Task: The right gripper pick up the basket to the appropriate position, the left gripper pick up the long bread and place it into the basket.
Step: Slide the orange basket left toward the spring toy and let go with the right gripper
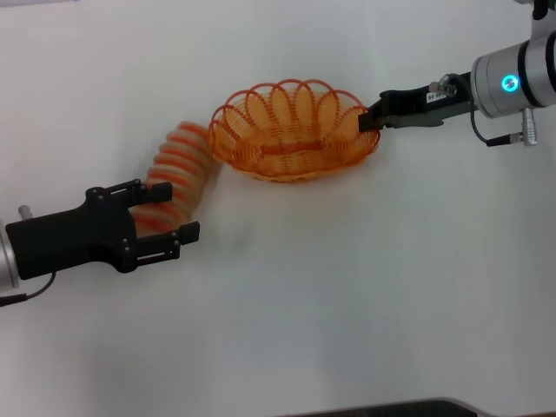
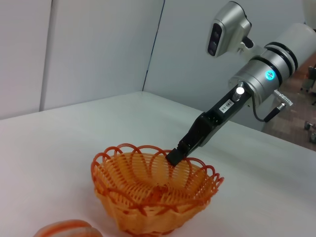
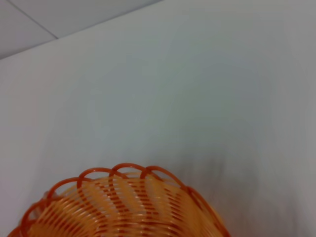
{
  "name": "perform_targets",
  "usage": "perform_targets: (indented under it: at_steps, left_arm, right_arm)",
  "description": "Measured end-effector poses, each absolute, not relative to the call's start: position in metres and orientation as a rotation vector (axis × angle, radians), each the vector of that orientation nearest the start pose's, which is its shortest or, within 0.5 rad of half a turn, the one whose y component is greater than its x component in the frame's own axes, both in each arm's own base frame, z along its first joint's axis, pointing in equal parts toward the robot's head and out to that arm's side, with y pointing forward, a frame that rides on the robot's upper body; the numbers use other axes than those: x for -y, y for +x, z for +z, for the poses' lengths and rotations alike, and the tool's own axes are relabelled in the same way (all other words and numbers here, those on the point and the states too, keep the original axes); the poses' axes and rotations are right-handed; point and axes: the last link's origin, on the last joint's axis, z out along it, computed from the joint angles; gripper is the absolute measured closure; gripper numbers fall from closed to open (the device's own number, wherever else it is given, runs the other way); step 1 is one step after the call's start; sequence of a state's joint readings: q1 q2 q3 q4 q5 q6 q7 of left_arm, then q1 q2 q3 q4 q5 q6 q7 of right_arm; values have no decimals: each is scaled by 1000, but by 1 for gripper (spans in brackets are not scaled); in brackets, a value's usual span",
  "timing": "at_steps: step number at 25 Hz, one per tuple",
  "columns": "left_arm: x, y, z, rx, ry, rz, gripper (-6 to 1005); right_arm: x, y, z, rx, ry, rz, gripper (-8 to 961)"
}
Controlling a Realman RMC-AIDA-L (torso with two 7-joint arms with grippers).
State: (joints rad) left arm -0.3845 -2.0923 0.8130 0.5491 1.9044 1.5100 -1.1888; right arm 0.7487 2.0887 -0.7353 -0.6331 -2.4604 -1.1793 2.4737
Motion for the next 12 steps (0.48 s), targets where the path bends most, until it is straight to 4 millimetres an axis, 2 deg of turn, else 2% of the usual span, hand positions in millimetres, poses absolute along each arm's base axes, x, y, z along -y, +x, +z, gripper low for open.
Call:
perform_targets:
  at_steps: [12]
  left_arm:
    - [-280,-298,-34,637,-2727,-689,233]
  right_arm:
    - [-395,259,-27,-1729,-2201,181,876]
